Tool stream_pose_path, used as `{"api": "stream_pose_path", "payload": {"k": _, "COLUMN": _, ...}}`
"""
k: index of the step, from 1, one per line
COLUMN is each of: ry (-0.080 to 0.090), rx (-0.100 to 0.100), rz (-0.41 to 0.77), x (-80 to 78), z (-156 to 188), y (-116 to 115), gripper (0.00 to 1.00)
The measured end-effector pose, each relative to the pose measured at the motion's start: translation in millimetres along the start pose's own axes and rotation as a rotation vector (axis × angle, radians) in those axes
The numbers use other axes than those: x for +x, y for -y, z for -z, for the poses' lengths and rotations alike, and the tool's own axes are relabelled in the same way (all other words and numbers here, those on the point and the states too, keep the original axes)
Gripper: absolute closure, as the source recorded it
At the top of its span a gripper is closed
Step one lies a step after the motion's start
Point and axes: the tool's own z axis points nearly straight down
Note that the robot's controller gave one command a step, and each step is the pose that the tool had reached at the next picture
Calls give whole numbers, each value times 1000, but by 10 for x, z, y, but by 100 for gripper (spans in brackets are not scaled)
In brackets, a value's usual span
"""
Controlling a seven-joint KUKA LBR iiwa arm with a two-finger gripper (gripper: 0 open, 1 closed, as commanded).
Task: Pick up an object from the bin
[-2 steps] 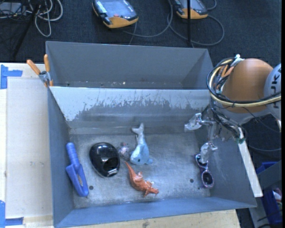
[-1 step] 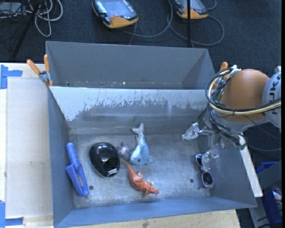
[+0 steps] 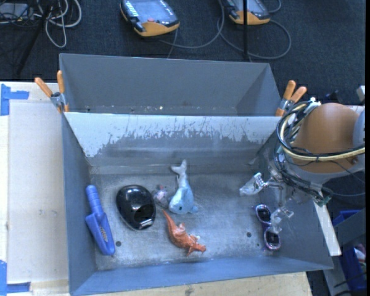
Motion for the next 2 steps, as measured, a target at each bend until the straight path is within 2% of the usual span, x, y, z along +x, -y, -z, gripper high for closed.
{"api": "stream_pose_path", "payload": {"k": 1, "ry": 4, "rx": 2, "rz": 232, "x": 592, "z": -223, "y": -281, "gripper": 100}}
{"api": "stream_pose_path", "payload": {"k": 2, "ry": 4, "rx": 2, "rz": 234, "x": 590, "z": -222, "y": -282, "gripper": 100}}
